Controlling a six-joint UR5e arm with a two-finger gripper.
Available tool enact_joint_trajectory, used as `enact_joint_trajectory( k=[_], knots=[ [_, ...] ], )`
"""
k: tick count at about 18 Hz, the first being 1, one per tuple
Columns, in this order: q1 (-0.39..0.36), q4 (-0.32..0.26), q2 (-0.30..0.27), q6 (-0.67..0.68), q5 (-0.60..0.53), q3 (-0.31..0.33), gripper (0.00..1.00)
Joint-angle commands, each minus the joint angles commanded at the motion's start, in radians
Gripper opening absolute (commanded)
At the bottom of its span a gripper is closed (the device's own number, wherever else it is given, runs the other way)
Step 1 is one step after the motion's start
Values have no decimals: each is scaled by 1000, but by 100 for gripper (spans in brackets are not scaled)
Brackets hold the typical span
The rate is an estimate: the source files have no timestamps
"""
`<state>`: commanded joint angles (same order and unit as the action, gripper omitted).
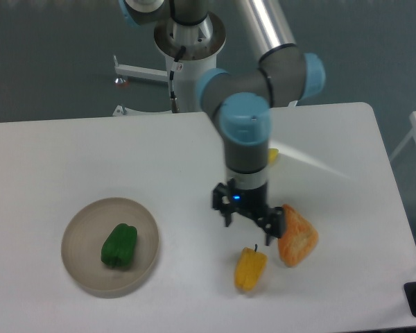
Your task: Place the green pepper on the plate
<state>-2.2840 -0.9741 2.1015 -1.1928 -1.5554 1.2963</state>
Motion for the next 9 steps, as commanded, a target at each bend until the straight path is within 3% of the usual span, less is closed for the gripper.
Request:
enact_joint_trajectory(
  k=[3, 9],
  knots=[
    [-19, -2, 9, -140, -46, -3, 100],
    [-34, -2, 12, -168, -55, -15, 100]
  ],
)
